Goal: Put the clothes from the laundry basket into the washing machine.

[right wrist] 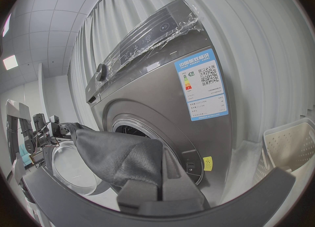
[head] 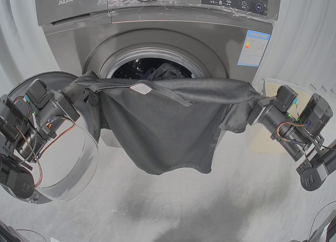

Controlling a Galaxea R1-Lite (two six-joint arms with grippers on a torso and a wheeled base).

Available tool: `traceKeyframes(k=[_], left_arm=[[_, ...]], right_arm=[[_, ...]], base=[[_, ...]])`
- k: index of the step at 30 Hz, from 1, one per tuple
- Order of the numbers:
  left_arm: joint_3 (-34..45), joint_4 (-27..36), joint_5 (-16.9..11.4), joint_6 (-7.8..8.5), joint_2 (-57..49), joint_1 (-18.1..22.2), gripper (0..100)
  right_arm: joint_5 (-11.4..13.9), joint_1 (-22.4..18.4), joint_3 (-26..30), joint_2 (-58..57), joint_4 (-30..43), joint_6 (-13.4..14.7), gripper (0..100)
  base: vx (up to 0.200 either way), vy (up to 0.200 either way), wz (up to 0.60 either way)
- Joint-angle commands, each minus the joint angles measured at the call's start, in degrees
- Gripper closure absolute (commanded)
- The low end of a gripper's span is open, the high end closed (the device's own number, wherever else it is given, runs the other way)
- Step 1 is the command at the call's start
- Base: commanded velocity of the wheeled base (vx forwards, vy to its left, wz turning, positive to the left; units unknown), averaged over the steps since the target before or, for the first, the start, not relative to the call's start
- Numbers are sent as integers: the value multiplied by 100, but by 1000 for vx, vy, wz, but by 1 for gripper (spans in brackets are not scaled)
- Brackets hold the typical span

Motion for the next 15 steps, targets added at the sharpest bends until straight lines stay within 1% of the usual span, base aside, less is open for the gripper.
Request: traceKeyframes(k=[1, 4, 7, 10, 11, 12, 15], left_arm=[[36, -1, -25, -6, -106, 42, 100], [36, -1, -25, -14, -97, 15, 100], [27, -10, -16, -6, -80, -108, 100], [-25, -1, 19, 3, -53, -424, 100], [-61, 17, 36, 3, -27, -573, 100], [-148, 78, 36, 38, 43, -723, 100], [-175, 105, 45, 56, 105, -793, 100]], right_arm=[[2, 1, 29, -169, 50, 2, 100], [2, 18, 29, -178, 94, 2, 100], [2, 71, 64, -134, 85, 10, 100], [-60, 132, 152, -81, 76, 10, 100], [-95, 194, 170, 16, 32, 10, 100], [-165, 299, 196, 139, 14, 19, 100], [-183, 335, 231, 148, 14, 19, 100]], base=[[0, 0, 0], [0, 0, 0], [0, 0, 0], [0, 0, 0], [0, 0, 0], [0, 0, 0], [0, 0, 0]])
